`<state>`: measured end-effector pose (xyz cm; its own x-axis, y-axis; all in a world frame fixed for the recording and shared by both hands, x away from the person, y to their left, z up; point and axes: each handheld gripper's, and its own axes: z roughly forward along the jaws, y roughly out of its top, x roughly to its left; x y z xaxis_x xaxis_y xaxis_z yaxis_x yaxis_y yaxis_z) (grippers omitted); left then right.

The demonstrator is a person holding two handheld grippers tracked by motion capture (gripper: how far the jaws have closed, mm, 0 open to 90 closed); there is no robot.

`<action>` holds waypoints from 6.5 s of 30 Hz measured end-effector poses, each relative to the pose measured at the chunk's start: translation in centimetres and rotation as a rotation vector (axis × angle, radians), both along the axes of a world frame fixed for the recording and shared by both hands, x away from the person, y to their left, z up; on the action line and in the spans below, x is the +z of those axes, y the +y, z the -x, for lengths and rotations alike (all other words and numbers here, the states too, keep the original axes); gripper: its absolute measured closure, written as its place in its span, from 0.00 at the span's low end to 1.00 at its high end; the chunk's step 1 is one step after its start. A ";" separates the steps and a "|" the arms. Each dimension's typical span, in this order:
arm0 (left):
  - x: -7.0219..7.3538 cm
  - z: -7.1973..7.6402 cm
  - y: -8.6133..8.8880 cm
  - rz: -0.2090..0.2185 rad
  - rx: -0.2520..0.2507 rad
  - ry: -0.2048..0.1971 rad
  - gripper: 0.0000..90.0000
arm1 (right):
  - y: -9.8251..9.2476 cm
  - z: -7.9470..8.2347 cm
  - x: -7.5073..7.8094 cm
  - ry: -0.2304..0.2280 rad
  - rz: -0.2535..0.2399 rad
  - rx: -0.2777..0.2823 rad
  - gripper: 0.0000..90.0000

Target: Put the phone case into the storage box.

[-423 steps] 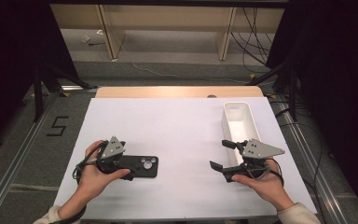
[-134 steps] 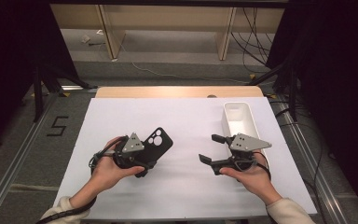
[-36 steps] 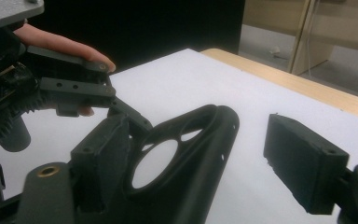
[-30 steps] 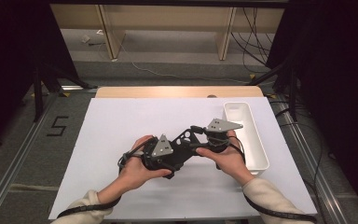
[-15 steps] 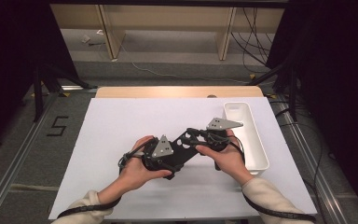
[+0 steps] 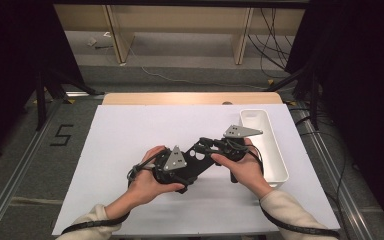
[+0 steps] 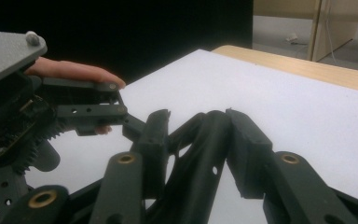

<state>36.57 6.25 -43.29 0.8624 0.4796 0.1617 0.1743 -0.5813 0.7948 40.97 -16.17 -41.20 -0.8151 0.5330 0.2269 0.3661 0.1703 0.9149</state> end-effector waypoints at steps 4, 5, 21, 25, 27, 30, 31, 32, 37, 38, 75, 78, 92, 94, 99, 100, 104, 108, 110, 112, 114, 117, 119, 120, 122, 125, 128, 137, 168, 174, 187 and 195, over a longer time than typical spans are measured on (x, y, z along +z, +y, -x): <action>0.0 0.2 -0.2 -0.003 -0.004 -0.039 0.15 | -0.2 0.4 0.6 0.048 -0.070 -0.015 0.84; 0.1 0.3 -0.2 0.007 -0.003 -0.044 0.15 | -0.3 0.4 0.7 0.093 -0.122 -0.011 0.86; 0.8 -0.3 1.1 0.109 0.027 -0.027 0.17 | -0.6 0.7 1.7 0.029 -0.081 0.001 0.86; 0.7 -0.3 1.2 0.115 0.031 -0.029 0.18 | -0.6 0.7 1.9 0.010 -0.063 0.004 0.86; 0.7 -0.3 1.2 0.120 0.034 -0.030 0.18 | -0.7 0.7 1.9 0.005 -0.054 0.005 0.86; 0.6 -0.4 1.3 0.123 0.036 -0.027 0.18 | -0.8 0.6 2.0 0.003 -0.045 0.007 0.86; 0.6 -0.4 1.3 0.122 0.035 -0.026 0.18 | -0.8 0.6 2.0 0.001 -0.044 0.008 0.86; 0.6 -0.4 1.3 0.121 0.035 -0.026 0.18 | -0.8 0.6 2.0 -0.002 -0.040 0.009 0.86; 0.6 -0.4 1.3 0.123 0.034 -0.026 0.18 | -0.9 0.5 2.2 -0.004 -0.020 0.016 0.86; 0.6 -0.4 1.3 0.125 0.035 -0.026 0.18 | -1.0 0.5 2.2 -0.004 -0.014 0.018 0.86; 0.2 -0.3 0.8 0.140 -0.015 -0.007 0.21 | -1.0 0.5 4.2 -0.154 0.156 0.255 0.86; 0.0 -0.4 0.7 0.142 -0.025 -0.007 0.21 | -0.9 0.5 4.1 -0.155 0.159 0.270 0.86; -0.8 -1.0 0.7 0.150 -0.055 0.035 0.37 | -0.6 0.7 4.2 -0.145 0.163 0.318 0.86; -0.9 -1.1 0.6 0.150 -0.061 0.042 0.39 | -0.6 0.8 4.2 -0.143 0.159 0.324 0.86; -1.2 -1.3 0.3 0.145 -0.091 0.064 0.45 | -0.5 0.9 4.4 -0.144 0.152 0.335 0.86; -1.2 -1.3 0.2 0.142 -0.097 0.067 0.47 | -0.6 0.9 4.4 -0.144 0.149 0.337 0.86; -1.4 -1.3 0.0 0.133 -0.117 0.069 0.54 | -0.6 0.9 4.5 -0.146 0.138 0.338 0.86; -1.3 -1.4 0.3 0.114 -0.127 0.059 0.64 | -0.6 0.9 4.4 -0.146 0.135 0.347 0.86; -1.2 -1.4 0.3 0.095 -0.125 0.058 0.69 | -0.6 0.9 4.4 -0.147 0.137 0.353 0.86; -1.1 -1.3 0.4 0.082 -0.122 0.063 0.73 | -0.5 0.9 4.3 -0.146 0.138 0.359 0.86; -1.0 -1.3 0.4 0.068 -0.116 0.066 0.77 | -0.5 0.9 4.3 -0.144 0.137 0.363 0.86; -0.8 -1.3 0.6 0.064 -0.108 0.072 0.85 | -0.5 0.9 4.2 -0.147 0.130 0.362 0.82; -0.7 -1.2 0.6 0.060 -0.101 0.070 0.88 | -0.5 0.8 4.3 -0.160 0.139 0.353 0.75; -0.6 -1.2 0.6 0.059 -0.101 0.071 0.88 | -0.6 0.8 4.3 -0.161 0.140 0.344 0.73; -0.6 -1.1 0.5 0.067 -0.096 0.076 0.88 | -0.7 0.7 4.3 -0.170 0.129 0.320 0.66; -0.6 -1.1 0.6 0.068 -0.088 0.079 0.89 | -0.8 0.7 4.2 -0.177 0.144 0.286 0.53; -0.5 -1.1 0.6 0.075 -0.077 0.084 0.89 | -0.9 0.6 4.0 -0.176 0.127 0.250 0.42; -0.5 -1.2 0.9 0.100 -0.035 0.084 0.89 | -1.3 0.5 3.4 -0.154 0.037 0.190 0.31; -0.6 -1.5 1.6 0.215 0.081 0.095 0.89 | -2.6 2.1 1.6 -0.193 0.013 -0.049 0.04; -0.6 -1.4 1.6 0.230 0.090 0.089 0.89 | -2.3 2.6 1.1 -0.191 0.030 -0.051 0.01; -0.9 -1.4 0.7 0.258 0.082 0.102 0.89 | -1.9 2.9 1.0 -0.195 0.017 -0.073 0.01; -0.9 -1.3 0.1 0.264 0.075 0.102 0.89 | -1.7 2.7 1.0 -0.202 0.009 -0.091 0.00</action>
